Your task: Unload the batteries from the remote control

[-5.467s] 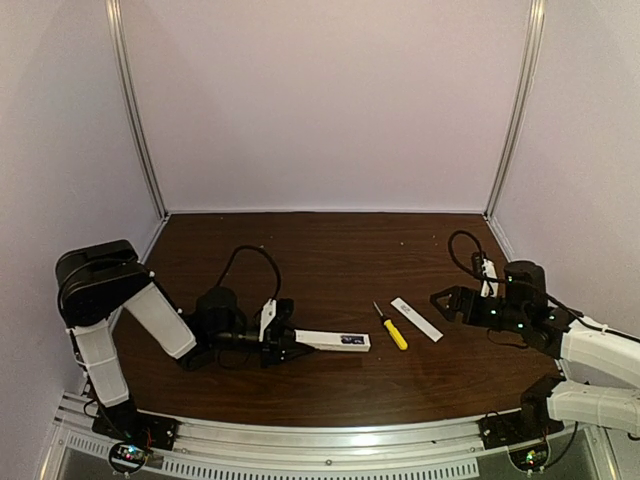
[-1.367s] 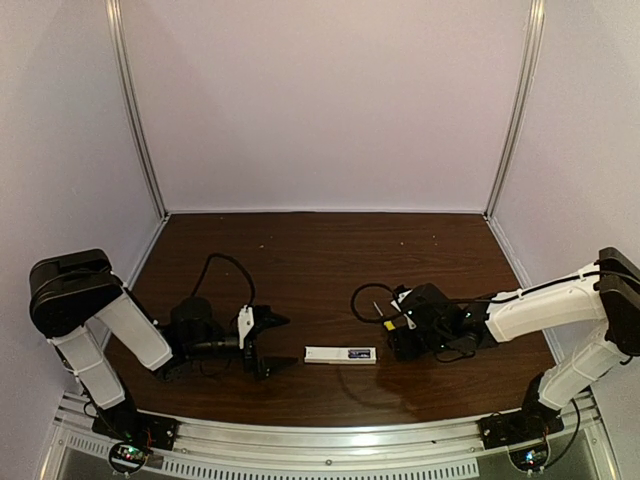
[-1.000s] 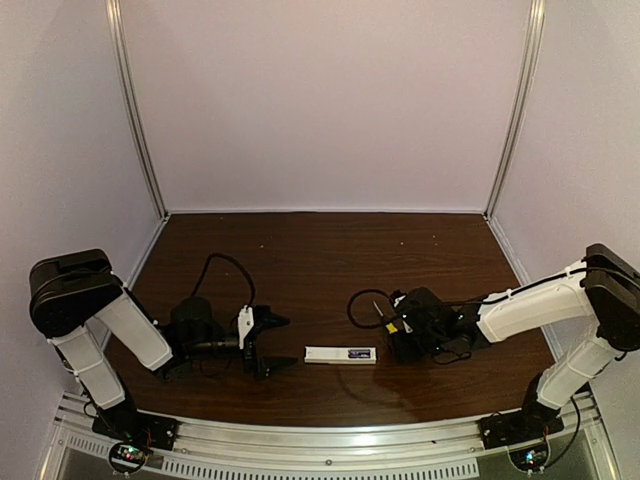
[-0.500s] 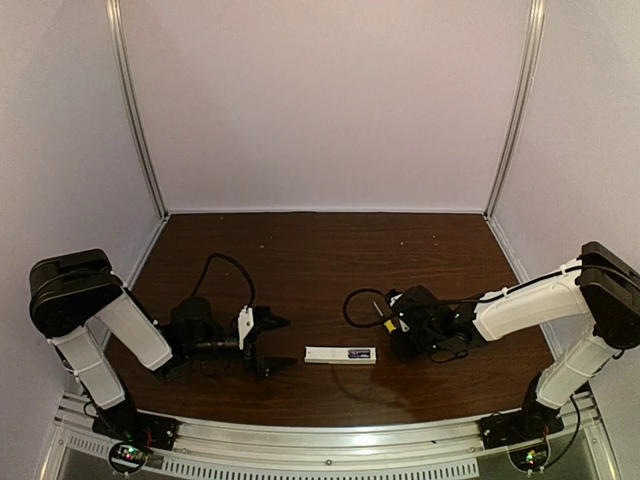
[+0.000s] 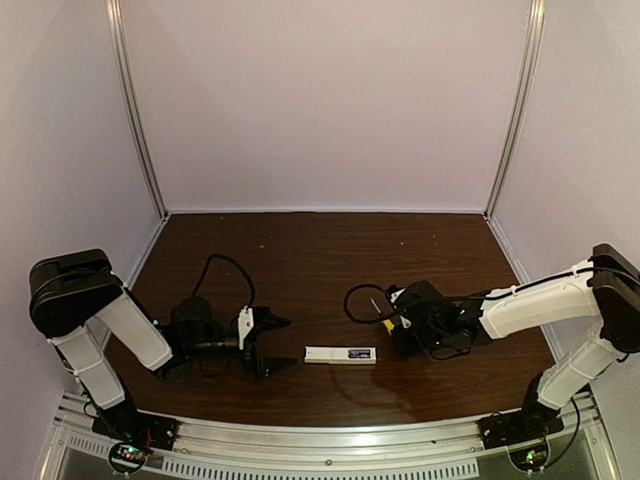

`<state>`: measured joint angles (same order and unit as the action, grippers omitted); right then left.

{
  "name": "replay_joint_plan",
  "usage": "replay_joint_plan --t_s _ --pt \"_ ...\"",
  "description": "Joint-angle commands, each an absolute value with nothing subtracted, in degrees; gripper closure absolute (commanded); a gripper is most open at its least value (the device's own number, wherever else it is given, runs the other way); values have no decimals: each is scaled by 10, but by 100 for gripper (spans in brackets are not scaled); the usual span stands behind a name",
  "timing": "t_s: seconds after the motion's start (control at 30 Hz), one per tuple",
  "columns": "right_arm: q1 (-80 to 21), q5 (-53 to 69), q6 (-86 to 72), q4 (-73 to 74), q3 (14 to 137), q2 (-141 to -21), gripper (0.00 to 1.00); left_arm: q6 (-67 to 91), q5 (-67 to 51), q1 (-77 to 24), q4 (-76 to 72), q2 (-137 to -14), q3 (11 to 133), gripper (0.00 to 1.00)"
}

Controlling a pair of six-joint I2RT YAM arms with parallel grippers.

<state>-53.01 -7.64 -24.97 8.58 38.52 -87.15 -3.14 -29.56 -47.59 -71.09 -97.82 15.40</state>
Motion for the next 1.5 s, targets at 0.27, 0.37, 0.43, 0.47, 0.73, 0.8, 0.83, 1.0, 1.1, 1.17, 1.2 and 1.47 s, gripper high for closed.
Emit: replay_joint_plan --t_s 0.27,0.37,0.43,0.47,0.73,0.8,0.83,1.0,1.1,1.17,1.2,1.47 --pt "-531 93 -210 29 344 -716 100 -19 -323 -472 -733 -978 163 9" --pt "-533 137 -207 2 320 -685 100 -11 -352 -472 -705 -978 180 12" --pt "-535 168 -205 -22 308 -671 100 -4 -371 -472 -710 -978 182 12" --pt "-536 182 -203 -32 303 -667 100 -3 -381 -471 -716 -978 181 13" --pt "-572 258 -181 -99 285 -664 100 38 -450 -467 -730 -982 194 17" --pt "-584 272 -171 -105 288 -672 100 47 -465 -466 -738 -985 195 18" --pt "-592 274 -165 -106 291 -678 100 53 -475 -465 -743 -985 195 19" --pt "-624 273 -137 -88 313 -711 100 79 -511 -461 -773 -986 193 24" --pt "-637 268 -128 -79 324 -723 100 87 -528 -461 -784 -986 193 29" --pt "-640 266 -124 -78 327 -725 100 89 -536 -461 -785 -987 194 34" --pt "-641 267 -123 -77 328 -725 100 90 -540 -461 -785 -988 195 36" --pt "-656 267 -109 -57 347 -732 100 97 -581 -461 -782 -996 208 52"
